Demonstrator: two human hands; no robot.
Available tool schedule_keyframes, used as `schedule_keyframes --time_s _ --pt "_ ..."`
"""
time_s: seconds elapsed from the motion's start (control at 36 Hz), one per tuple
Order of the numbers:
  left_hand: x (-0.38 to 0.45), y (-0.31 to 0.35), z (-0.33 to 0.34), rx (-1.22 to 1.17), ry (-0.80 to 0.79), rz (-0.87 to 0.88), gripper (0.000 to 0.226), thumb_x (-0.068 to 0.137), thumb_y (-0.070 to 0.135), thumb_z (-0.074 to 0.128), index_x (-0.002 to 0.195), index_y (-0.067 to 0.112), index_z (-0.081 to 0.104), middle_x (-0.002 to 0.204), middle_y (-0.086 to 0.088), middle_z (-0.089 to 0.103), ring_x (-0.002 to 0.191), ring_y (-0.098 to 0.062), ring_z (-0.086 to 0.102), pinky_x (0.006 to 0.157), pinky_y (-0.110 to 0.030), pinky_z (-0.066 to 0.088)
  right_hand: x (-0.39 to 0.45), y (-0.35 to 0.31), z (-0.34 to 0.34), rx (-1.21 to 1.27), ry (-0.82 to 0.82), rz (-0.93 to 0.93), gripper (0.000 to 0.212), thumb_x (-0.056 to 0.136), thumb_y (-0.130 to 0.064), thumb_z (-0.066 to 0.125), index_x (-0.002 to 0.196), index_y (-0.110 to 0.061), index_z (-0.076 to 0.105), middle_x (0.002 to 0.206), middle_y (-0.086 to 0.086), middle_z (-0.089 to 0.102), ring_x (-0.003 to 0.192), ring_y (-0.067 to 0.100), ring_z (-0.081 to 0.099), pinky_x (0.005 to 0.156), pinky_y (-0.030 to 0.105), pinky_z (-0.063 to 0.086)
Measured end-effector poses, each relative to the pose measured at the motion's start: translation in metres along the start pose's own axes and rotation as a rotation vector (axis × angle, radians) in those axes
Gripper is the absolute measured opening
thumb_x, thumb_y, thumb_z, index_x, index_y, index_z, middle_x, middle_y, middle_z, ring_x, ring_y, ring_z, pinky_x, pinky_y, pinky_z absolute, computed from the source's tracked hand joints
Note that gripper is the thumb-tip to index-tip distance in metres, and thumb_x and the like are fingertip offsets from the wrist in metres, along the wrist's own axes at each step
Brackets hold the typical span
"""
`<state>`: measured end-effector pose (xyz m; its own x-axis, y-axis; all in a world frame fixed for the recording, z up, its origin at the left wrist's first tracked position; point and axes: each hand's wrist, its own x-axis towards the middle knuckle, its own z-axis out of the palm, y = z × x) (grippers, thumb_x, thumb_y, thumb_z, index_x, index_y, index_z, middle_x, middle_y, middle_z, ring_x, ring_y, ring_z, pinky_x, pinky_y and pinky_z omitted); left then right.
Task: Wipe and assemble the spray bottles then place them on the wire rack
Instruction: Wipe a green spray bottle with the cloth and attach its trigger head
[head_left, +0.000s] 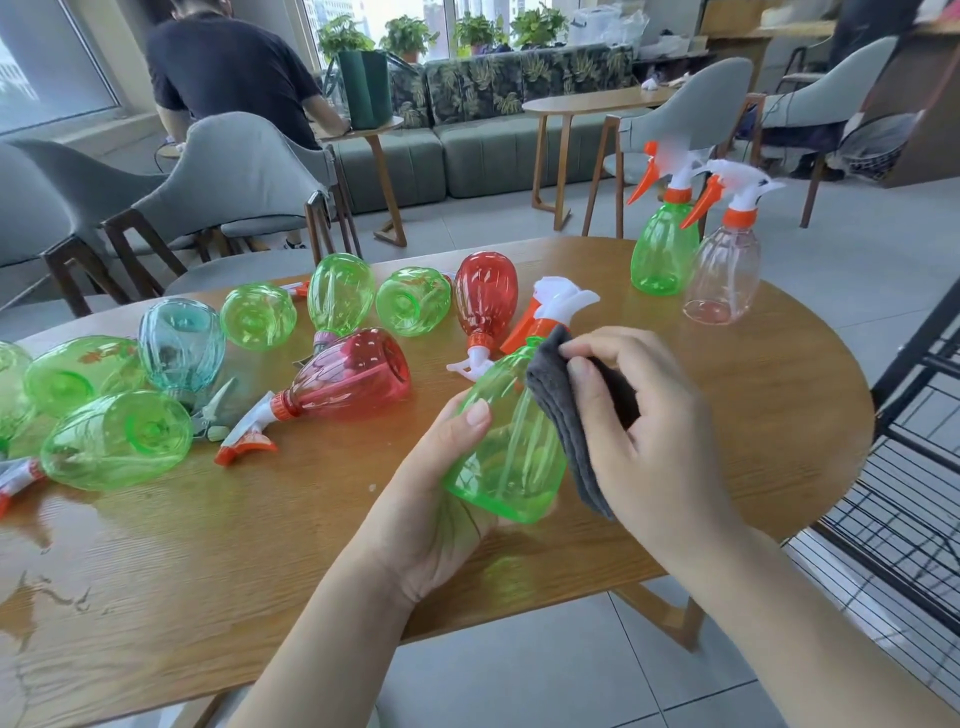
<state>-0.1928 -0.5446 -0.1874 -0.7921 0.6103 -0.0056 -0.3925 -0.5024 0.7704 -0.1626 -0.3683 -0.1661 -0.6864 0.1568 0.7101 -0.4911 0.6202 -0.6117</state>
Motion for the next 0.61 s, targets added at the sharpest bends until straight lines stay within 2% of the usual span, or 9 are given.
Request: schedule_keyframes --time_s 0.08,0.14,0.19,0.28,0.36,0.47,0.56,0.61 --pt "0.002 0.0 0.001 0.021 0.037 0.017 0.082 0.078 0.042 0.088 0.145 0.01 0.053 0.129 -0.021 0.06 0.105 -0.033 0.066 0.08 -0.048 0.058 -0.005 -0.01 0.001 0.08 -0.067 0.076 0.042 0.097 -0.046 0.06 0.117 -0.011 0.069 0.119 -0.004 0.06 0.116 0.006 0.058 0.093 0.012 0.044" --pt "0.003 -0.001 0.001 0.068 0.053 0.039 0.081 0.077 0.042 0.088 0.144 0.011 0.054 0.132 -0.021 0.06 0.109 -0.034 0.065 0.084 -0.049 0.057 -0.006 -0.01 0.003 0.043 -0.065 0.083 0.053 0.089 -0.056 0.067 0.119 -0.012 0.068 0.12 -0.004 0.059 0.117 0.005 0.057 0.094 0.01 0.043" --pt "0.003 -0.002 0.001 0.096 0.063 0.048 0.082 0.075 0.042 0.09 0.143 0.013 0.055 0.131 -0.02 0.062 0.11 -0.034 0.065 0.084 -0.048 0.056 -0.007 -0.006 0.006 0.002 -0.008 0.064 0.042 0.091 -0.047 0.071 0.114 -0.011 0.07 0.116 -0.001 0.061 0.113 0.007 0.058 0.093 0.013 0.044" --pt "0.002 -0.002 0.001 0.11 0.071 0.055 0.086 0.071 0.042 0.092 0.143 0.013 0.055 0.13 -0.019 0.063 0.107 -0.033 0.066 0.079 -0.045 0.059 -0.005 -0.002 0.007 -0.016 0.058 0.063 0.025 0.097 -0.031 0.067 0.104 -0.009 0.075 0.109 0.001 0.064 0.105 0.005 0.06 0.089 0.013 0.044" --pt "0.002 -0.002 0.001 0.102 0.063 0.049 0.084 0.071 0.042 0.092 0.142 0.013 0.056 0.129 -0.018 0.065 0.104 -0.033 0.069 0.077 -0.045 0.06 -0.001 0.0 0.004 -0.027 0.057 0.065 0.025 0.1 -0.028 0.063 0.104 -0.007 0.077 0.107 0.0 0.062 0.101 0.001 0.058 0.084 0.006 0.04" --pt "0.002 -0.003 0.001 0.081 0.059 0.043 0.07 0.078 0.04 0.085 0.139 0.016 0.06 0.124 -0.018 0.066 0.097 -0.031 0.07 0.076 -0.046 0.059 0.0 0.001 0.002 0.015 0.047 0.061 0.024 0.097 -0.027 0.067 0.106 -0.008 0.077 0.106 -0.001 0.06 0.101 0.001 0.058 0.085 0.009 0.042" --pt "0.003 -0.003 0.001 0.076 0.082 0.033 0.068 0.089 0.043 0.071 0.146 0.013 0.052 0.125 -0.021 0.063 0.099 -0.032 0.068 0.074 -0.046 0.059 -0.007 -0.003 0.005 0.057 0.044 -0.025 0.019 0.097 -0.022 0.069 0.104 -0.007 0.077 0.104 0.004 0.061 0.098 0.005 0.06 0.085 0.012 0.044" --pt "0.003 -0.002 0.0 0.083 0.119 0.043 0.073 0.093 0.046 0.068 0.15 0.007 0.046 0.13 -0.03 0.058 0.106 -0.036 0.064 0.077 -0.046 0.059 -0.014 -0.006 0.009 0.064 0.016 -0.125 0.018 0.096 -0.02 0.071 0.103 -0.006 0.078 0.106 0.007 0.061 0.094 0.008 0.062 0.086 0.015 0.046"
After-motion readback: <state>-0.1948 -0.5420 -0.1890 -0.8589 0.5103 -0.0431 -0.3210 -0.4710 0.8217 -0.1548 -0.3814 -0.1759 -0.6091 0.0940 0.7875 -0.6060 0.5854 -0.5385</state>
